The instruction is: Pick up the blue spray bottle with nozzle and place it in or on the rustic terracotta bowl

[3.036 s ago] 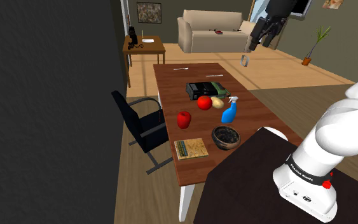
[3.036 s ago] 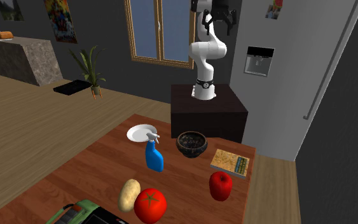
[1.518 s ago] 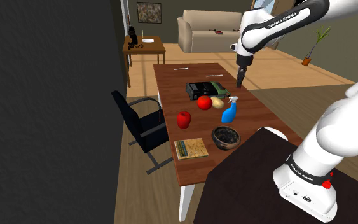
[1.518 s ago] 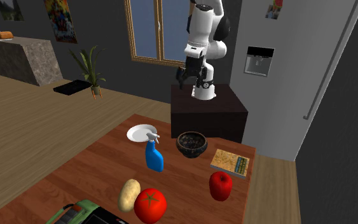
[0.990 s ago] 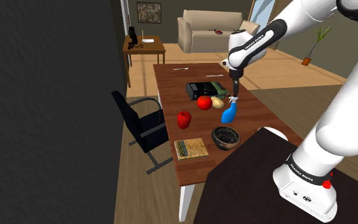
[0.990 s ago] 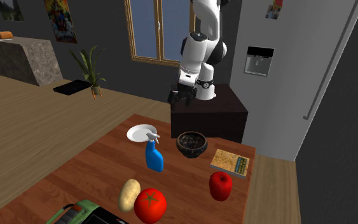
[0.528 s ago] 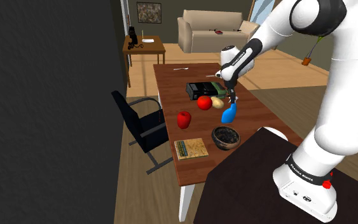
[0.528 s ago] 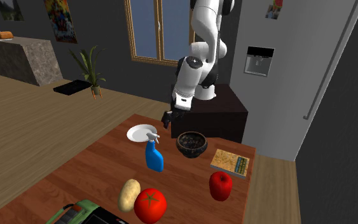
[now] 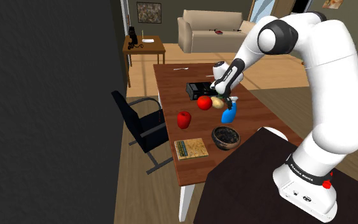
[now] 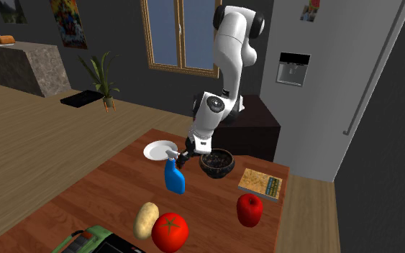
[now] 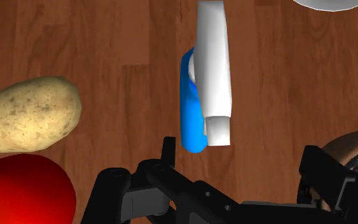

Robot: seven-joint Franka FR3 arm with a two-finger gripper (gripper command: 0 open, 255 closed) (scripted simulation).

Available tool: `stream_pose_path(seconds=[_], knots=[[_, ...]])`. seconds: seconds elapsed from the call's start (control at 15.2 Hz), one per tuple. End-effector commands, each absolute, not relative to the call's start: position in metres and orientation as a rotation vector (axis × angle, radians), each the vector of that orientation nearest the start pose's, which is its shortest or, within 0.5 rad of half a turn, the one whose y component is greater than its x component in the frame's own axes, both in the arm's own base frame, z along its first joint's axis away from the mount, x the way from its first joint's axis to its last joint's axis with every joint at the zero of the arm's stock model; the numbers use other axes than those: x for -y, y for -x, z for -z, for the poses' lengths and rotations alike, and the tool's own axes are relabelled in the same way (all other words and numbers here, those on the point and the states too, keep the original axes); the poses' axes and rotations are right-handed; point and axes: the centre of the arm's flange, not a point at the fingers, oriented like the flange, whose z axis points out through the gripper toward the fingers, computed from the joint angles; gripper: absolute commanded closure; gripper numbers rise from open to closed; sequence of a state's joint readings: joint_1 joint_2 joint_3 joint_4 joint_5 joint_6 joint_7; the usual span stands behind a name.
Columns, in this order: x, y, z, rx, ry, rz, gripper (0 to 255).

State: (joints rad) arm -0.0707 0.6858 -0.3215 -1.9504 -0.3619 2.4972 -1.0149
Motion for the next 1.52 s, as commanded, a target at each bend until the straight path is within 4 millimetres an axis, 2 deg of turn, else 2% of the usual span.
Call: stream_pose_path(seconds=[0.0,0.13,0.59,1.12,1.19,1.45], knots=[[0.235,-0.565,-0.107,1.643,2.875,-0.645,0],[0.241,-0.573,-0.088,1.699,2.842,-0.677,0],[0.256,-0.565,-0.055,1.699,2.842,-0.677,0],[0.257,-0.564,-0.052,1.699,2.842,-0.677,0],[0.257,-0.564,-0.052,1.699,2.842,-0.677,255],[0.257,-0.564,-0.052,1.699,2.842,-0.677,255]])
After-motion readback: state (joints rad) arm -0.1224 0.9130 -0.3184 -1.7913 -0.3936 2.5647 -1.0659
